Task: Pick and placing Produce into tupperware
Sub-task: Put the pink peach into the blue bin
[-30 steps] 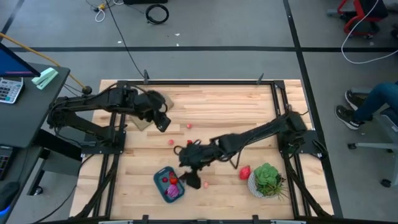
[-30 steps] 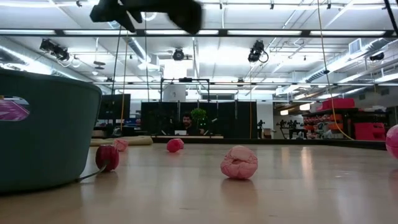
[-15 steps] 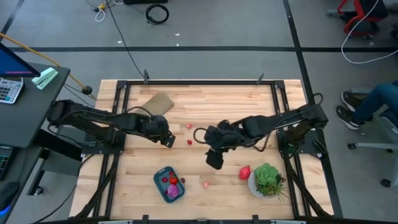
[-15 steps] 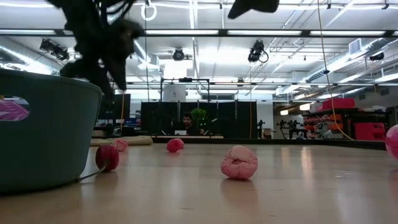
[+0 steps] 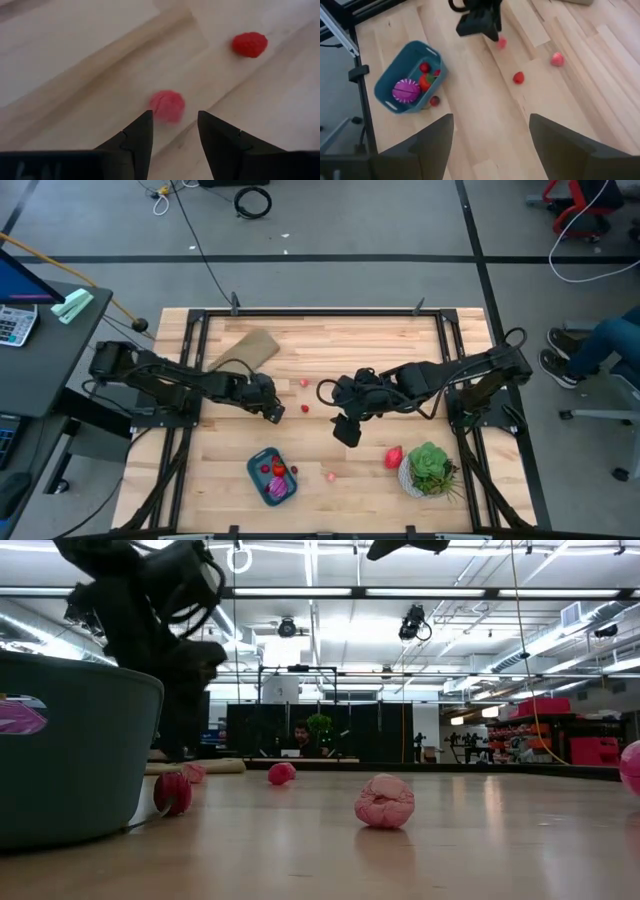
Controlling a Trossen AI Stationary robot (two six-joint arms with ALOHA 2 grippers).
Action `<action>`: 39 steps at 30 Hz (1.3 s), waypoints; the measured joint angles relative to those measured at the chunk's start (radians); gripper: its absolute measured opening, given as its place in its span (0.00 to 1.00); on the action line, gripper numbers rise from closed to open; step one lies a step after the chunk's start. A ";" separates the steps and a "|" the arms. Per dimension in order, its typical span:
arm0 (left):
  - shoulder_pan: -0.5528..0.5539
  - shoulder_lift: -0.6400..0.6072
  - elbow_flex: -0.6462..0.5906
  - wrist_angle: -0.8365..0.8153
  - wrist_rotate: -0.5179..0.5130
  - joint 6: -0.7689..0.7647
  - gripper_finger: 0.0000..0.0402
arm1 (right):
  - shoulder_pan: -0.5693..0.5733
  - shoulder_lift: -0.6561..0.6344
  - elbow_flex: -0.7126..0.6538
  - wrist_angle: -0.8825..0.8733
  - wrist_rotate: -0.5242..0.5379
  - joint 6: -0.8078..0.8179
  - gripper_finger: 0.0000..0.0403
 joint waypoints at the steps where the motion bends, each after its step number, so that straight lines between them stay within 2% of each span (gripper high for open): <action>1: 0.000 0.019 0.000 0.022 0.010 0.015 0.41 | 0.000 0.000 0.000 0.001 0.000 0.000 0.67; 4: 0.000 0.080 0.001 0.099 0.027 0.025 0.41 | 0.000 0.000 0.000 0.001 0.000 0.000 0.67; 10: 0.011 0.155 0.005 0.107 0.026 0.017 0.41 | 0.000 0.000 0.000 0.000 0.000 0.000 0.67; 15: 0.018 0.164 0.022 0.109 0.028 0.025 0.41 | 0.000 0.000 0.000 0.000 0.000 0.000 0.67; 19: 0.022 0.172 0.067 0.099 0.030 0.119 0.41 | 0.000 0.000 0.000 0.000 0.000 -0.006 0.67; 32: 0.097 0.206 0.078 0.183 0.010 0.123 0.60 | 0.000 0.001 -0.001 -0.001 0.000 -0.008 0.67; 39: 0.097 0.223 0.079 0.223 0.000 0.125 0.61 | 0.000 0.001 -0.001 0.000 0.000 -0.008 0.67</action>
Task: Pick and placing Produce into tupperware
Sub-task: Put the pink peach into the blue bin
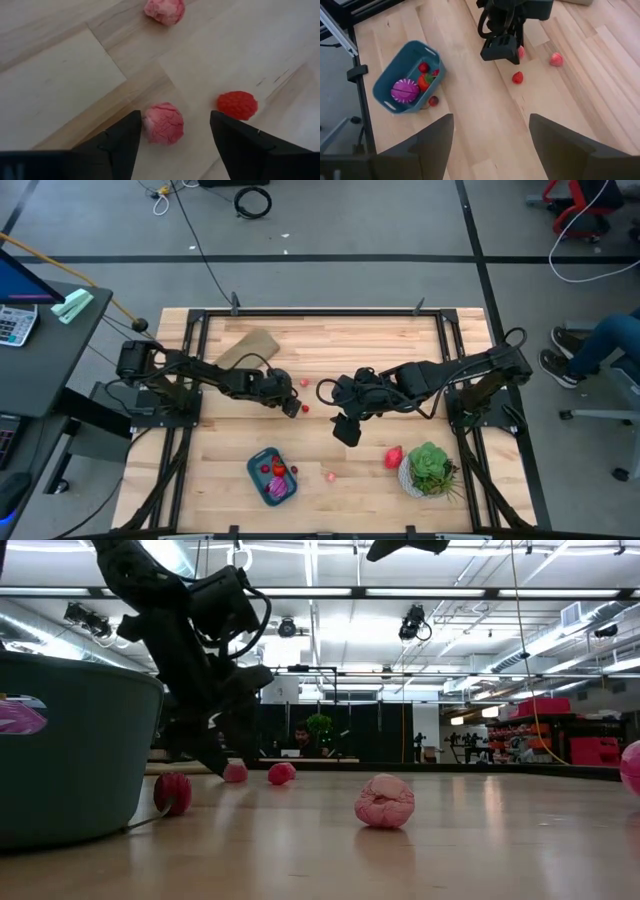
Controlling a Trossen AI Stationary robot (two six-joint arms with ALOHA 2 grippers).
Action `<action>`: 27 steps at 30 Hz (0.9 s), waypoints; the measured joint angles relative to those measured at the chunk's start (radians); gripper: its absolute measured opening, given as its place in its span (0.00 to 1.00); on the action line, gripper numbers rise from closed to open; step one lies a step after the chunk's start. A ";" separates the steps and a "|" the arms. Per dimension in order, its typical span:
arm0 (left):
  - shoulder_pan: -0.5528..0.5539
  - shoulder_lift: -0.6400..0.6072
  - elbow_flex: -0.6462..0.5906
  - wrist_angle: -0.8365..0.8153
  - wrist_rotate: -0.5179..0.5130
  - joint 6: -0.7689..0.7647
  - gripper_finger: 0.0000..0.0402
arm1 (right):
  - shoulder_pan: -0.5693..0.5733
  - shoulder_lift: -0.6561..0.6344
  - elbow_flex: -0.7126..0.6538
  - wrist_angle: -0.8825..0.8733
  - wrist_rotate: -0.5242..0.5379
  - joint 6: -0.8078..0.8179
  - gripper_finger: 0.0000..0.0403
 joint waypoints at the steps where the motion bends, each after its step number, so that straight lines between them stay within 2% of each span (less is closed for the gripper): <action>1: 0.000 0.001 0.000 0.000 -0.001 0.000 0.60 | 0.000 0.000 0.000 0.000 0.000 0.000 0.67; 9: 0.000 0.001 0.000 -0.004 -0.004 -0.003 0.52 | 0.000 0.000 0.000 0.000 0.000 0.000 0.67; 20: 0.000 0.002 0.000 -0.018 -0.004 -0.035 0.30 | 0.000 0.000 0.000 0.000 0.000 0.000 0.67; 27: 0.000 -0.001 0.000 -0.010 0.038 -0.056 0.18 | 0.000 0.000 0.000 0.000 0.000 -0.002 0.67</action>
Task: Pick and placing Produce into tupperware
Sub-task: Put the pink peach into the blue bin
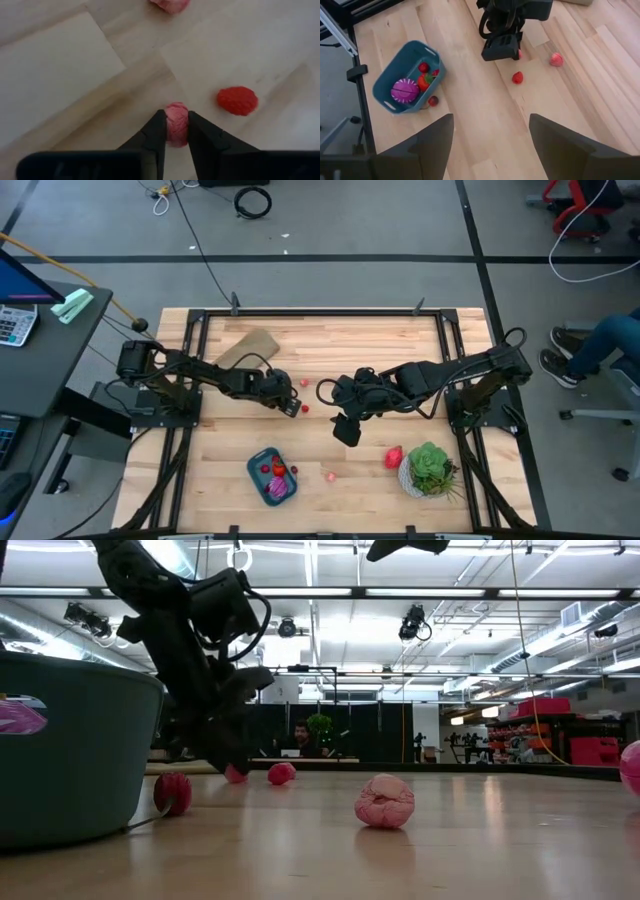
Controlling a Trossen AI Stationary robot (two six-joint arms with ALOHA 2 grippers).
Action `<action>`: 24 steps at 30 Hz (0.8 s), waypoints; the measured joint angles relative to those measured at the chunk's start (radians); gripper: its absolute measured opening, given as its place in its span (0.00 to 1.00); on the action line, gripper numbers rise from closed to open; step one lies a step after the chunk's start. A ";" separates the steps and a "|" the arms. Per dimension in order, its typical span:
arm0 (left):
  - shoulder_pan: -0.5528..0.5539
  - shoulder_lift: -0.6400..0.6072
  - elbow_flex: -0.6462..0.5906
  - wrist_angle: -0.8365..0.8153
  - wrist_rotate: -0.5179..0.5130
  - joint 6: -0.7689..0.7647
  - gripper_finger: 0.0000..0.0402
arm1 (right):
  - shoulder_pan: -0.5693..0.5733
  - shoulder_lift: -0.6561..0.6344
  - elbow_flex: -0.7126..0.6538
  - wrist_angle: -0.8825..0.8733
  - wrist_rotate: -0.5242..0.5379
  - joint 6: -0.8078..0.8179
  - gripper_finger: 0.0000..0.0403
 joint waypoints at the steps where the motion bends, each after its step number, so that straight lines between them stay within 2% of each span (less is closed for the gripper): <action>1: 0.000 -0.006 0.000 0.001 0.011 0.000 0.17 | 0.000 0.000 0.000 0.000 0.000 0.000 0.67; 6: 0.000 -0.035 0.031 -0.006 0.079 0.006 0.15 | 0.000 0.000 0.000 0.000 0.000 -0.001 0.67; 13: -0.039 -0.093 0.120 -0.024 0.286 0.010 0.17 | 0.000 0.000 -0.004 -0.004 0.005 -0.002 0.67; 17: -0.122 -0.113 0.184 -0.142 0.331 0.037 0.16 | 0.000 0.000 -0.004 -0.004 0.021 -0.002 0.67; 22: -0.268 -0.112 0.277 -0.376 0.335 0.076 0.16 | 0.000 0.000 -0.004 -0.004 0.022 -0.002 0.67; 24: -0.326 -0.110 0.293 -0.413 0.334 0.067 0.17 | 0.000 0.000 -0.004 -0.004 0.023 -0.002 0.67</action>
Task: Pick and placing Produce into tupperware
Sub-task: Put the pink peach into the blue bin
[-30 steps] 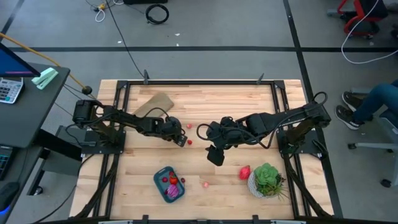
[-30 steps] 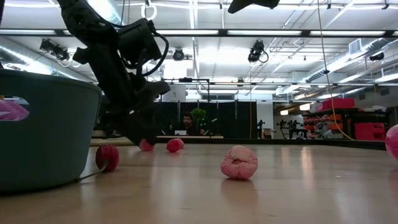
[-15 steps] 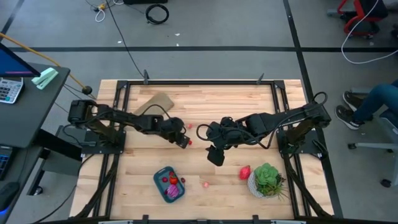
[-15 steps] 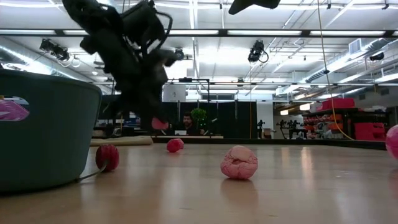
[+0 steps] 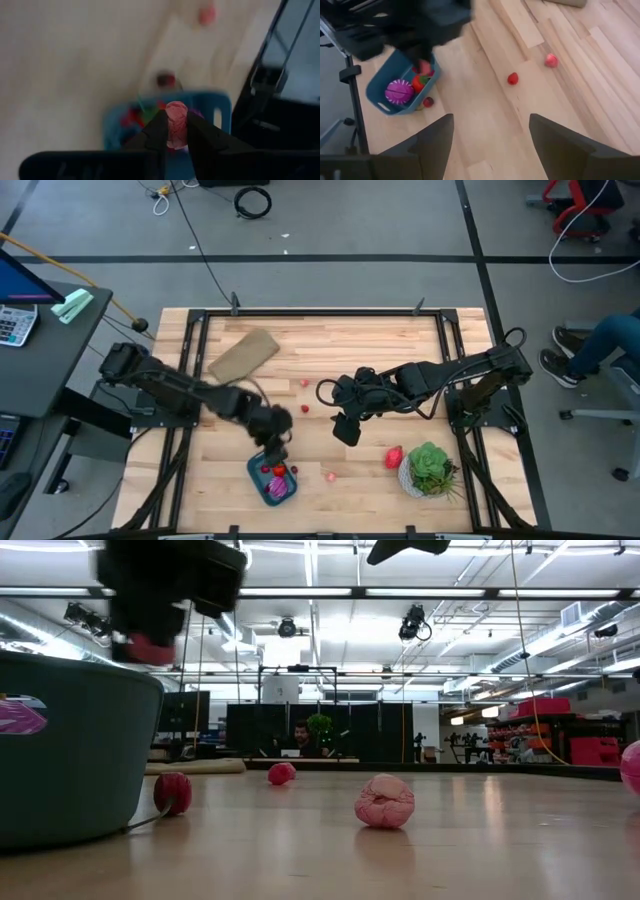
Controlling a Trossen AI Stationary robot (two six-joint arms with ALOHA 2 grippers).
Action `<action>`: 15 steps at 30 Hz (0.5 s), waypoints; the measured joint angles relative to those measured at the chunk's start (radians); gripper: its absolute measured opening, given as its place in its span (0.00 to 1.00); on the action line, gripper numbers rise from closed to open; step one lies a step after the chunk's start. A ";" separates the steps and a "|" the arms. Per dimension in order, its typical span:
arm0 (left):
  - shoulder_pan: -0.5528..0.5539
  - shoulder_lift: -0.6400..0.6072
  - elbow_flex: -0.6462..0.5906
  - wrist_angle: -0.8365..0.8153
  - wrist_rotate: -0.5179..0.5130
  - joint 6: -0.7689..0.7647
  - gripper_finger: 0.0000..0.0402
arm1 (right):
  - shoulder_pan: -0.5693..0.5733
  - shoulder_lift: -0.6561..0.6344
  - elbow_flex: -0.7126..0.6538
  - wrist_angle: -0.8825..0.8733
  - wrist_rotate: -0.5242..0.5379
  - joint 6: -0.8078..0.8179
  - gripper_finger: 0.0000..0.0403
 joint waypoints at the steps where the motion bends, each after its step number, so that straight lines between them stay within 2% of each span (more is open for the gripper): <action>1: -0.028 0.000 0.001 -0.013 -0.001 -0.022 0.17 | 0.000 0.000 0.000 0.000 0.003 0.000 0.67; 8: -0.189 0.018 -0.039 -0.047 -0.021 -0.180 0.17 | 0.000 0.000 0.000 0.001 0.031 0.000 0.67; 11: -0.217 0.029 -0.053 -0.046 -0.029 -0.238 0.19 | 0.000 0.000 0.000 0.006 0.033 0.000 0.67; 15: -0.220 0.029 -0.054 -0.036 -0.045 -0.229 0.27 | 0.000 0.000 0.000 0.009 0.033 0.001 0.67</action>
